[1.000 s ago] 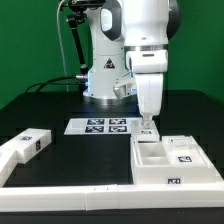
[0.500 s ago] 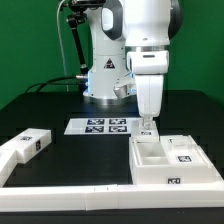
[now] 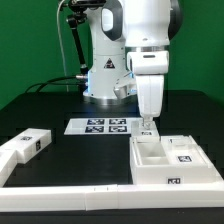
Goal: Assemble cabinet
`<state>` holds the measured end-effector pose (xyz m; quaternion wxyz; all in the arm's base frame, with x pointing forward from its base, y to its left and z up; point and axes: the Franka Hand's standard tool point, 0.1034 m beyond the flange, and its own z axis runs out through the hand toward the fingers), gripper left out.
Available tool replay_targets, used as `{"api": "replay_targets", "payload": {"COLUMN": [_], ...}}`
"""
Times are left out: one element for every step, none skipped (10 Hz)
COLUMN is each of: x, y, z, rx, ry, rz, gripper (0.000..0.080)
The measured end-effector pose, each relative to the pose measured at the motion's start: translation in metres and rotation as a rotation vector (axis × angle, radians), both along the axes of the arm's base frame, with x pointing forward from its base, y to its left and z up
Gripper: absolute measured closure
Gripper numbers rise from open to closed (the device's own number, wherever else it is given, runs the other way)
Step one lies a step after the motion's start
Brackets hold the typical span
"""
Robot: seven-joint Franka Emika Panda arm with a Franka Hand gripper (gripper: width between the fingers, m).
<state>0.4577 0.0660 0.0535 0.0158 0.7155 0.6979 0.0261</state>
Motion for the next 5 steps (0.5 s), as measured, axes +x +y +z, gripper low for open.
{"api": "replay_targets", "payload": {"x": [0.0007,0.0024,0.0022,0.0022,0.0023], "y": [-0.0047,-0.0097,-0.0093,-0.0092,-0.0095], "z": [0.0,-0.0003,-0.0003,-0.0003,-0.0004], "rx": [-0.005,-0.007,-0.005,-0.005,-0.005], "ry": [0.0,-0.007,-0.007,-0.007,-0.007], "rz": [0.064,0.137,0.117,0.118,0.117], "gripper": [0.0728,0.0728,0.0728,0.0729,0.0729]}}
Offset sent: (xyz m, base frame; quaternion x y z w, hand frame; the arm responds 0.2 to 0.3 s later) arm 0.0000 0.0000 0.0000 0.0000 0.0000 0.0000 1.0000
